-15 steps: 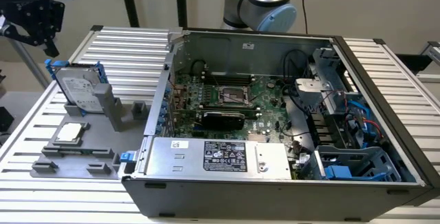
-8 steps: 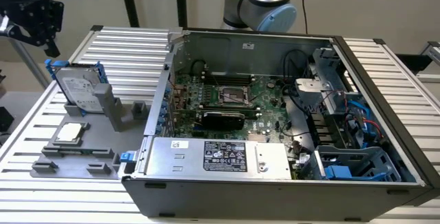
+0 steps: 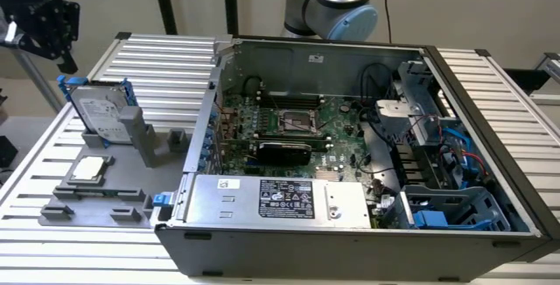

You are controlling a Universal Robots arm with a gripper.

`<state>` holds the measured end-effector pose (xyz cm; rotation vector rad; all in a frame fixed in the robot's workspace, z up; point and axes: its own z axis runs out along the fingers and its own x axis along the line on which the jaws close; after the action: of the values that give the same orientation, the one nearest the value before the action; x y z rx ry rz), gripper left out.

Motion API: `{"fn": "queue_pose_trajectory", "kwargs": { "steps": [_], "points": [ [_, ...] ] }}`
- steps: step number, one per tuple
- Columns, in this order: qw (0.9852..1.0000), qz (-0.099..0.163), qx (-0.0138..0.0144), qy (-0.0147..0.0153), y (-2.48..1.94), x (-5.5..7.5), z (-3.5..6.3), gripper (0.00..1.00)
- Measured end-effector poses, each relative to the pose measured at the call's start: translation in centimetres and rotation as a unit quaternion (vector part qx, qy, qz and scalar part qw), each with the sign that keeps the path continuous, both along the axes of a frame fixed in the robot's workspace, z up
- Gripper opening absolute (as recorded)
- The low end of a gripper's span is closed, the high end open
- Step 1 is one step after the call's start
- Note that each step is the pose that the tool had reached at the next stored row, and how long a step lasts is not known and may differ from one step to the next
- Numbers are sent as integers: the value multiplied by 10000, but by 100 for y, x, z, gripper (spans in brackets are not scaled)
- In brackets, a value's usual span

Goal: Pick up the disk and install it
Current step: 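Pick up the disk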

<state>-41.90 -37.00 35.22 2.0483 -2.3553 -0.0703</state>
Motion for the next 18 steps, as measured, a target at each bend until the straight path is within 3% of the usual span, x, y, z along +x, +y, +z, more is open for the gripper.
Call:
{"fn": "queue_pose_trajectory", "kwargs": {
  "steps": [3, 6, 8, 9, 15, 18],
  "points": [
    [9998, 175, -1, -17, -1, 3, -12, 0],
    [9995, 303, -1, -65, 0, 3, -28, 0],
    [9994, 327, -1, -73, 0, 2, -32, 0],
    [9994, 331, -1, -74, 0, 2, -34, 100],
    [9994, 333, 0, -79, 0, 2, -48, 100],
    [9994, 339, -2, -107, 0, 2, -68, 100]
  ]
}}
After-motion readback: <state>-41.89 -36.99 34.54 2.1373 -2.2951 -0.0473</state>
